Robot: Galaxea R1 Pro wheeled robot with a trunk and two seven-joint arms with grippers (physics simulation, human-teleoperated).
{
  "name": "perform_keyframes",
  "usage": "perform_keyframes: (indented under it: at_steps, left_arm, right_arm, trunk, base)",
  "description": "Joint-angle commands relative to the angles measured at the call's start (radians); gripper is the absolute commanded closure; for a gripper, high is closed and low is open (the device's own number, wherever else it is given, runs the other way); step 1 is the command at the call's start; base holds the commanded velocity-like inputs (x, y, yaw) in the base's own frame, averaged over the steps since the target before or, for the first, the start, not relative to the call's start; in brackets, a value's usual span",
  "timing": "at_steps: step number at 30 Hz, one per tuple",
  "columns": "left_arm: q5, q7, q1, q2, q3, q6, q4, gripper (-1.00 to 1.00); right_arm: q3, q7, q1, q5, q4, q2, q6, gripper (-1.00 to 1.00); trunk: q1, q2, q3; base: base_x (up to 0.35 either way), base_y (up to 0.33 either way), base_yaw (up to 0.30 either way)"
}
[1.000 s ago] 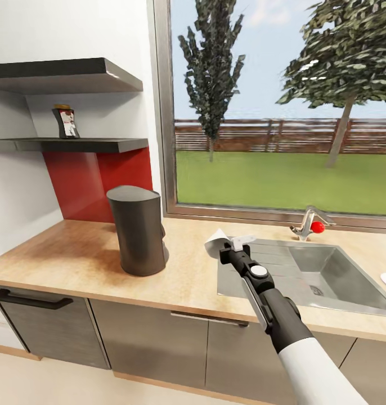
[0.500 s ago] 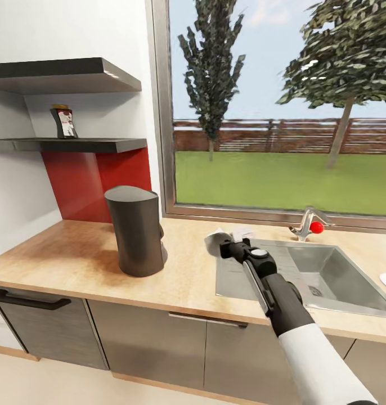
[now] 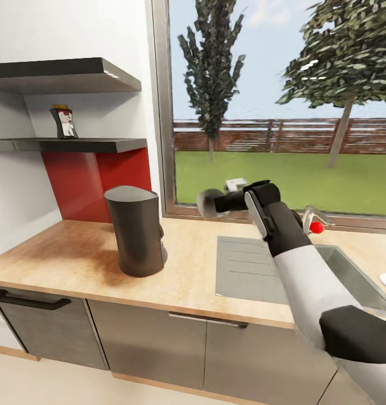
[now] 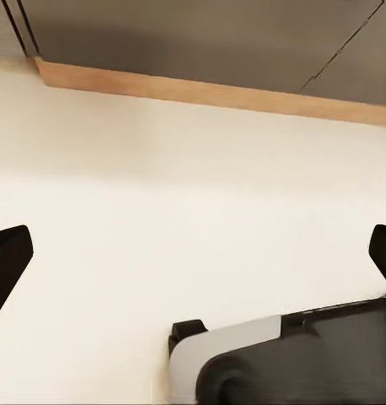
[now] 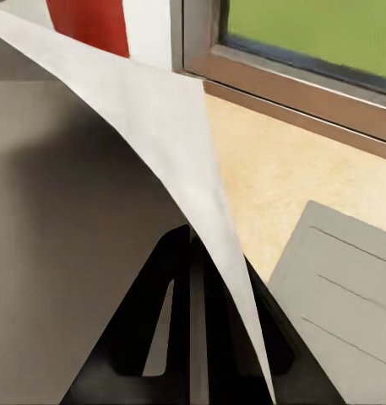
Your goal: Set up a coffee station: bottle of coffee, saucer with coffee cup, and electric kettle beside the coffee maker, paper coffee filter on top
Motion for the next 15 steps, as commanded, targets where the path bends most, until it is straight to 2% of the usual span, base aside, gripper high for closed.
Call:
perform_keyframes:
  at_steps: [1, 5, 7, 13, 15]
  left_arm:
    - [0.005, -0.011, 0.000, 0.001, 0.001, 0.003, 0.006, -1.00]
    - [-0.022, -0.009, -0.001, 0.002, -0.002, 0.009, 0.014, -1.00]
    - [-0.045, -0.006, -0.001, 0.000, -0.003, 0.011, 0.016, -1.00]
    - [-0.095, -0.004, -0.001, 0.000, -0.004, 0.014, 0.019, -1.00]
    - [-0.109, -0.004, 0.000, 0.000, -0.005, 0.014, 0.022, -1.00]
  right_arm:
    - [0.000, 0.013, -0.040, -0.005, 0.051, -0.001, 0.008, 1.00]
    - [0.000, 0.042, -0.142, -0.007, 0.233, -0.004, 0.008, 1.00]
    - [0.001, 0.059, -0.172, -0.007, 0.300, -0.005, 0.008, 1.00]
    - [0.010, 0.088, -0.192, -0.006, 0.365, -0.007, 0.008, 1.00]
    - [0.023, 0.097, -0.197, -0.006, 0.389, -0.005, 0.008, 1.00]
  trunk:
    - [0.000, -0.001, -0.001]
    - [0.000, -0.001, -0.001]
    - [0.000, -0.001, -0.001]
    - [0.000, -0.001, -0.001]
    - [0.000, -0.001, -0.001]
  base:
    - [0.000, 0.000, 0.000]
    - [0.000, 0.000, 0.000]
    - [0.000, 0.000, 0.000]
    - [0.000, 0.000, 0.000]
    - [0.000, 0.000, 0.000]
